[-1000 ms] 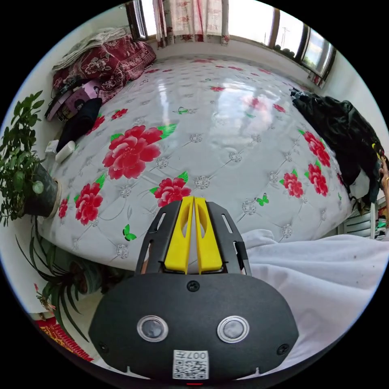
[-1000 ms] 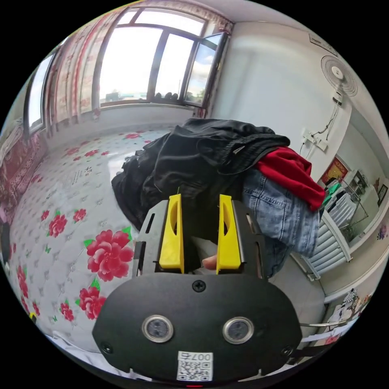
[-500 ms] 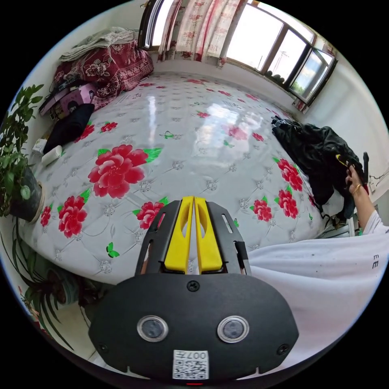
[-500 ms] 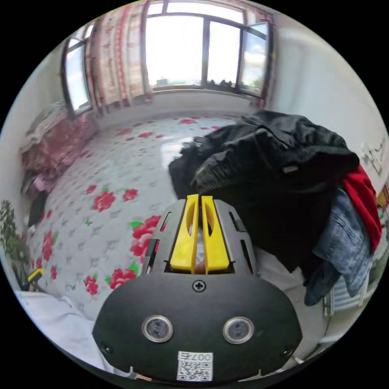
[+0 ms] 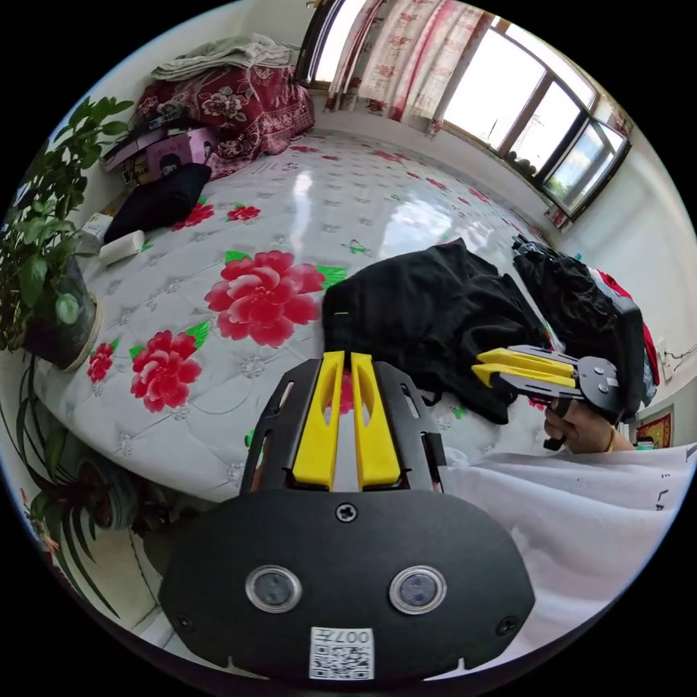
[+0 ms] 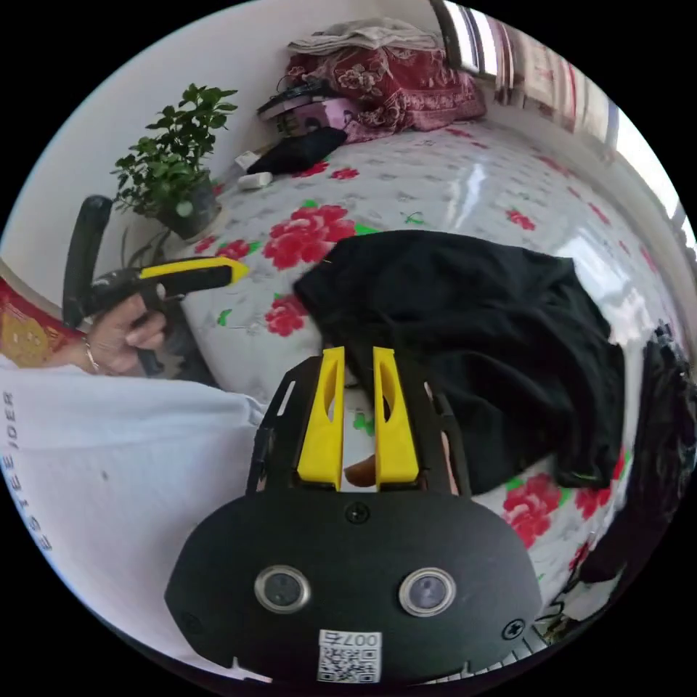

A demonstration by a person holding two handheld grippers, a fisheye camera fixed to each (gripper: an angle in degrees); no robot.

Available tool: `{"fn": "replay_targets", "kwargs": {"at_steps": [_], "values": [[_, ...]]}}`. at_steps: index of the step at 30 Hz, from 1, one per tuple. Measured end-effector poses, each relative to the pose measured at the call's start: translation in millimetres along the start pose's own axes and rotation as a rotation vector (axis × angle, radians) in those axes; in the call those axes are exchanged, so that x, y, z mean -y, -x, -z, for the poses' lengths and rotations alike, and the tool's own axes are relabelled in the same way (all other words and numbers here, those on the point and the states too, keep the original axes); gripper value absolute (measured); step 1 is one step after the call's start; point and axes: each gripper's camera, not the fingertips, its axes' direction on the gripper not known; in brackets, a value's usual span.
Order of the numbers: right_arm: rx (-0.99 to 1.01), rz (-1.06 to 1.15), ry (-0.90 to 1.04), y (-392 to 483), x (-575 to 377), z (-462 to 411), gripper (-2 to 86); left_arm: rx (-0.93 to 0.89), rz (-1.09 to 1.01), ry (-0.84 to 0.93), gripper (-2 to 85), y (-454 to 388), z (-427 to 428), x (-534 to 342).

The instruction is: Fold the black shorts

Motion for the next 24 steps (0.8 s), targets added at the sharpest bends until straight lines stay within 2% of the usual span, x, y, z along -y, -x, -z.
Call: {"fn": "replay_targets", "kwargs": {"at_steps": [2, 6, 9, 11, 15, 17, 19, 24], "values": [[-0.081, -0.121, -0.03, -25.9, -20.5, 7.9, 4.7, -0.002, -0.023, 0.003, 2.3, 12.3, 1.8, 3.3], [-0.034, -0.453, -0.025, -93.3, -67.5, 9.1, 6.2, -0.063, -0.15, 0.046, 4.8, 4.2, -11.6, 18.0], [0.032, -0.708, -0.073, -142.7, -103.5, 12.8, 7.6, -0.175, -0.327, 0.098, 5.9, -26.4, -30.8, 34.8], [0.042, -0.835, -0.103, -164.9, -118.3, 12.9, 8.3, -0.271, -0.555, 0.136, 7.7, -72.5, -48.8, 44.8], [0.037, -0.898, -0.096, -171.6, -118.1, 3.8, 8.9, -0.333, -0.889, 0.264, 10.5, -155.5, -92.3, 42.0], [0.008, -0.887, -0.081, -167.3, -112.3, 0.8, 9.1, -0.203, -1.027, 0.397, 9.7, -192.4, -134.7, 26.8], [-0.014, -0.896, -0.087, -168.3, -112.0, 4.1, 9.3, -0.265, -1.07, 0.284, 7.5, -190.7, -133.3, 25.6], [-0.038, -1.013, -0.144, -201.2, -129.5, 21.9, 9.9, -0.346, -1.023, 0.356, 2.0, -151.8, -124.7, 40.1]]}}
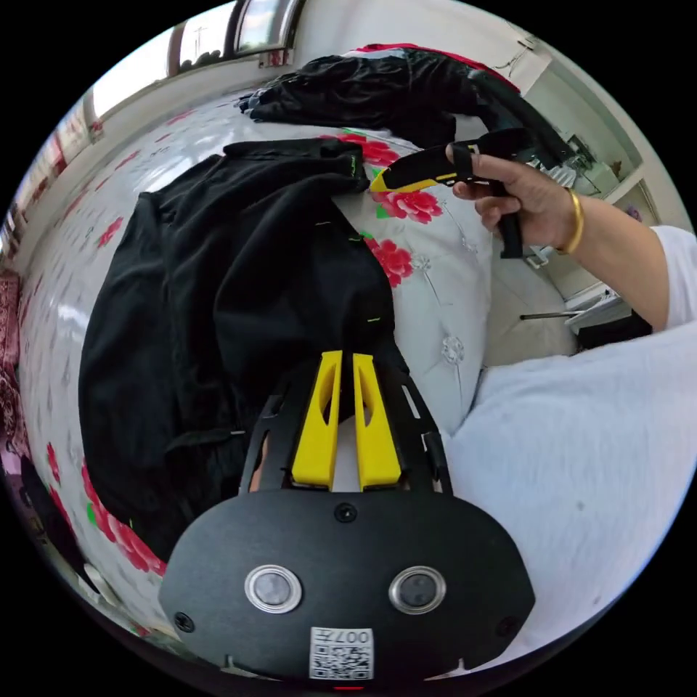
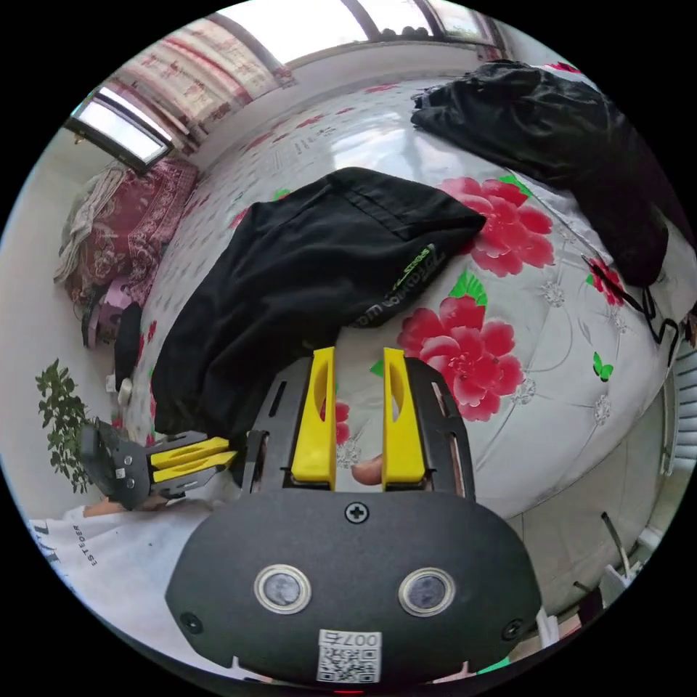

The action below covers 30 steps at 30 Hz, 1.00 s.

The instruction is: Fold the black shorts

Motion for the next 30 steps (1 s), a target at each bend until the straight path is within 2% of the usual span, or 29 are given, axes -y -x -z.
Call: {"fn": "replay_targets", "kwargs": {"at_steps": [4, 7, 10, 15, 19, 21, 23, 24, 26, 29, 30], "values": [[-0.018, -0.128, 0.032, -38.2, 30.7, -9.0, 11.1, -0.085, 0.143, -0.104, 0.8, 29.8, 55.9, -73.5], [-0.03, -0.203, 0.056, -52.6, 48.1, -18.7, 12.0, -0.043, 0.335, -0.155, 0.5, 45.5, 86.4, -127.4], [-0.099, -0.19, 0.052, -43.9, 57.8, -23.6, 12.4, 0.024, 0.503, -0.166, 0.4, 53.6, 96.1, -159.3], [-0.32, 0.065, 0.138, 1.3, 56.6, -46.1, 10.7, 0.022, 0.66, -0.214, 0.5, 60.3, 89.7, -170.1], [-0.337, 0.298, 0.142, 15.4, 50.3, -47.2, 1.9, 0.085, 0.708, -0.188, 0.4, 67.9, 86.1, -164.0], [-0.177, 0.325, 0.155, 11.3, 66.1, -34.1, 0.8, 0.125, 0.693, -0.155, 0.3, 84.1, 91.3, -156.0], [0.187, 0.261, 0.071, -3.2, 104.7, 10.8, 0.1, 0.191, 0.659, -0.192, 0.1, 118.1, 123.0, -138.1], [0.276, 0.231, 0.036, -7.6, 115.3, 24.0, 0.0, 0.203, 0.652, -0.218, 0.0, 127.4, 135.8, -132.3], [0.561, 0.163, -0.126, -17.9, 149.9, 82.8, -0.2, 0.237, 0.645, -0.38, 0.0, 156.4, 200.1, -108.9], [0.76, 0.222, -0.333, -16.0, 163.8, 162.6, -0.3, 0.31, 0.549, -0.597, -0.1, 149.3, 284.7, -84.5], [0.786, 0.246, -0.368, -15.2, 162.8, 178.0, -0.3, 0.336, 0.521, -0.619, -0.1, 142.8, 298.3, -80.2]]}}
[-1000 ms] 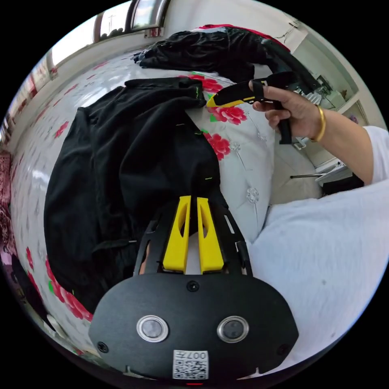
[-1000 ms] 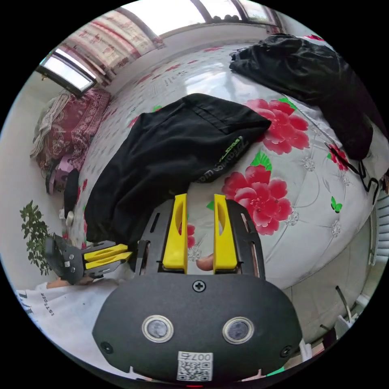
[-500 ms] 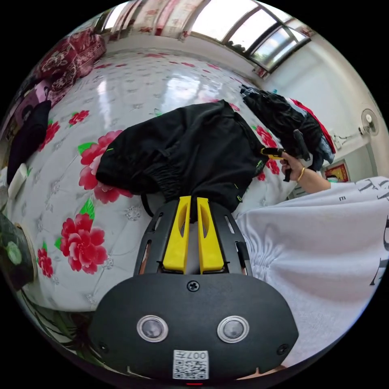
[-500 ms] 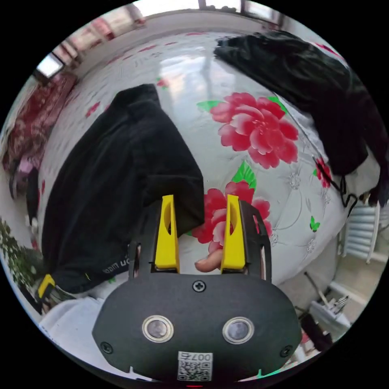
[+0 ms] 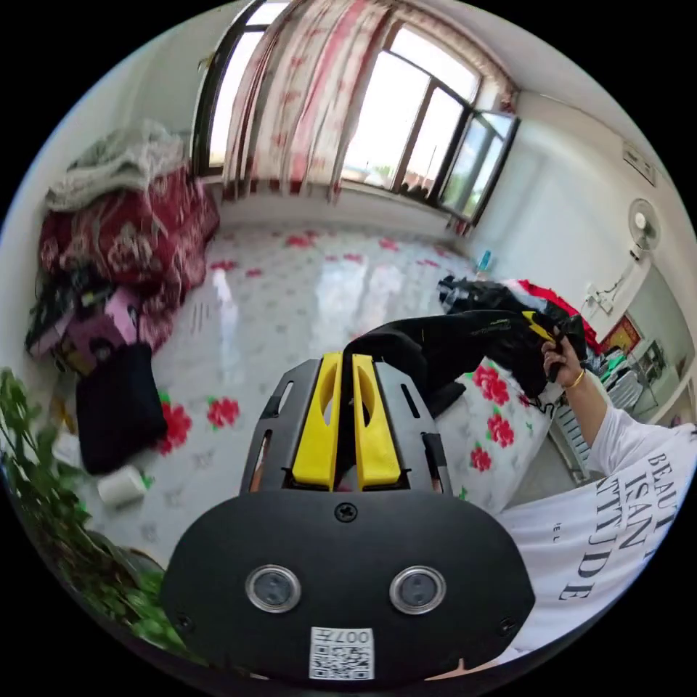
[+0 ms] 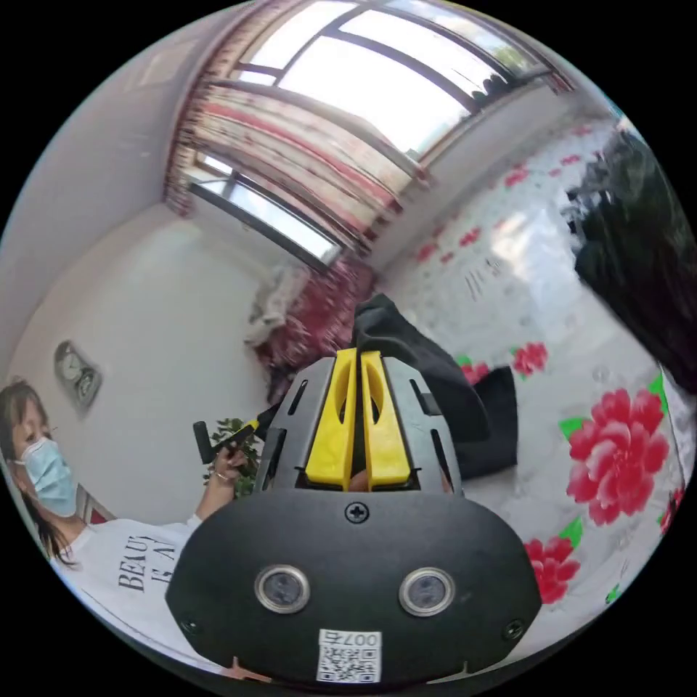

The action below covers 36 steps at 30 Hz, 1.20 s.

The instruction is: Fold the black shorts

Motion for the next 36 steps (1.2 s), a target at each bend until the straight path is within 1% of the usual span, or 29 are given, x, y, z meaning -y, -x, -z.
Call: {"fn": "replay_targets", "kwargs": {"at_steps": [2, 4, 6, 9, 11, 12, 14, 17, 18, 21, 23, 27, 29, 33, 36], "values": [[0.049, 0.115, -0.064, 38.1, 9.0, 36.2, -0.3, 0.037, -0.128, -0.082, -0.1, -28.4, 40.3, 17.7], [0.038, 0.195, -0.088, 58.2, 1.4, 62.0, -0.3, 0.06, -0.221, -0.094, -0.1, -50.9, 62.0, 13.1], [0.007, 0.229, -0.08, 65.0, -16.3, 83.4, -0.2, 0.074, -0.291, -0.065, -0.1, -70.5, 73.5, -3.0], [-0.084, 0.182, 0.015, 44.7, -63.6, 101.3, 0.1, 0.051, -0.344, 0.062, 0.1, -93.3, 61.8, -48.2], [-0.227, 0.05, 0.161, 2.8, -116.5, 97.0, 0.7, 0.01, -0.317, 0.249, 0.5, -103.8, 20.2, -97.8], [-0.276, 0.002, 0.192, -10.6, -131.2, 95.2, 1.0, -0.002, -0.295, 0.298, 0.7, -105.0, 6.3, -112.0], [-0.46, -0.254, 0.288, -67.5, -187.6, 93.9, 2.8, -0.043, -0.143, 0.507, 1.2, -104.5, -50.1, -172.4], [-0.499, -0.413, 0.282, -100.1, -223.9, 103.1, 5.9, -0.011, 0.002, 0.648, 0.0, -104.9, -83.9, -226.3], [-0.503, -0.415, 0.278, -100.7, -224.1, 103.1, 6.3, 0.003, 0.018, 0.653, -0.1, -104.7, -85.4, -230.5], [-0.561, -0.302, 0.313, -91.3, -199.6, 83.1, 7.8, 0.053, 0.105, 0.59, -0.1, -91.9, -83.5, -223.6], [-0.577, -0.184, 0.351, -85.6, -165.4, 49.7, 8.9, 0.105, 0.181, 0.5, 0.2, -72.6, -86.1, -202.2], [-0.552, -0.074, 0.381, -91.2, -109.4, -14.3, 9.9, 0.192, 0.313, 0.398, 1.0, -43.4, -108.3, -168.5], [-0.531, -0.026, 0.412, -101.3, -72.1, -62.5, 10.3, 0.219, 0.427, 0.345, 1.3, -25.4, -127.5, -151.0], [-0.545, -0.01, 0.478, -121.6, -21.4, -133.0, 10.9, 0.253, 0.468, 0.382, 4.2, -13.4, -169.4, -127.0], [-0.541, -0.071, 0.511, -146.7, 7.4, -182.0, 11.9, 0.299, 0.484, 0.461, 7.2, -10.8, -207.5, -114.5]]}}
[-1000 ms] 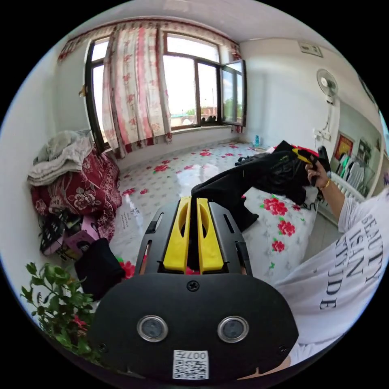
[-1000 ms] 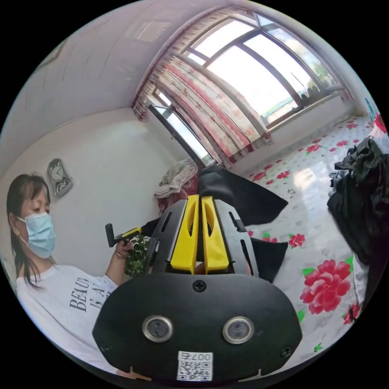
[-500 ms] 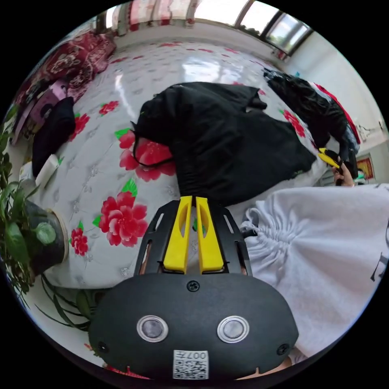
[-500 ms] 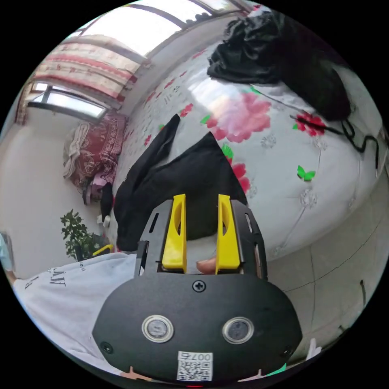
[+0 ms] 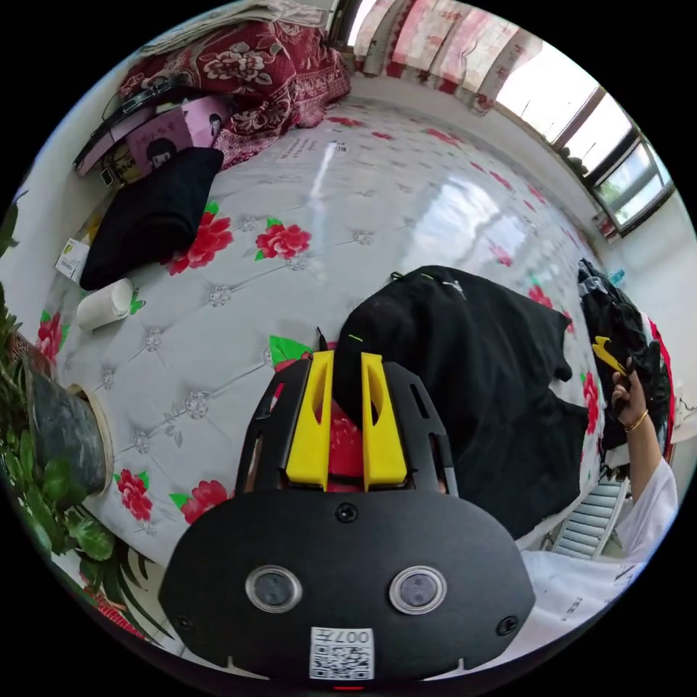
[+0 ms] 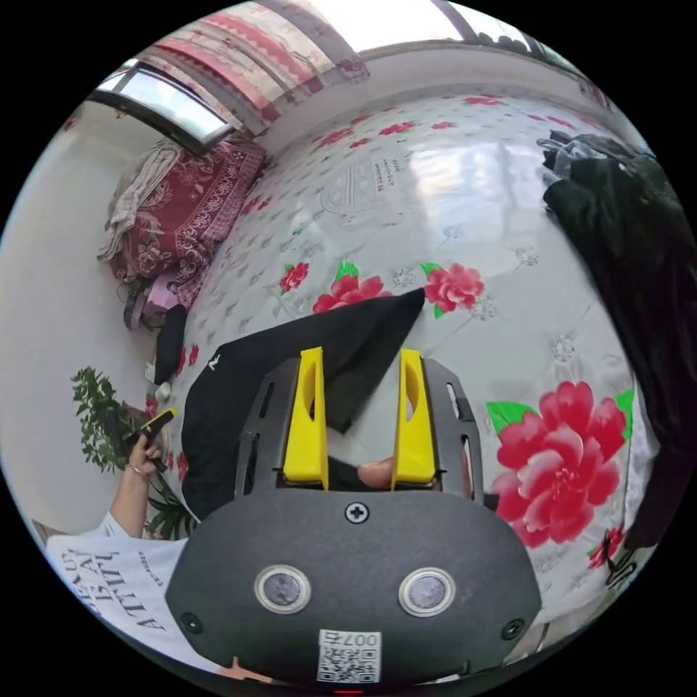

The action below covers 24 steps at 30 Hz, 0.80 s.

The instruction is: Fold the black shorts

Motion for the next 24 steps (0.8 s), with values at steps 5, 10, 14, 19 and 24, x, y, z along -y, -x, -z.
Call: {"fn": "replay_targets", "kwargs": {"at_steps": [5, 10, 14, 19, 24], "values": [[-0.036, -0.108, 0.123, -7.5, 58.3, -70.5, 10.9, 0.155, 0.021, 0.053, 8.1, -27.6, -37.3, 11.8], [0.049, -0.008, 0.037, 12.2, 77.3, -70.3, 1.8, 0.272, -0.132, 0.037, 5.6, -59.2, -46.1, 9.4], [0.312, 0.264, -0.284, 47.4, 55.3, 25.0, 0.2, 0.329, -0.208, -0.048, 3.7, -67.7, -18.7, 8.1], [0.138, 0.398, -0.323, 57.3, -19.5, 92.6, 0.3, 0.258, -0.258, -0.241, 3.5, -64.5, 45.3, -3.1], [-0.021, 0.139, 0.113, 8.9, -69.5, 25.1, 2.6, 0.218, -0.278, -0.149, 4.7, -60.4, 8.8, 9.9]]}}
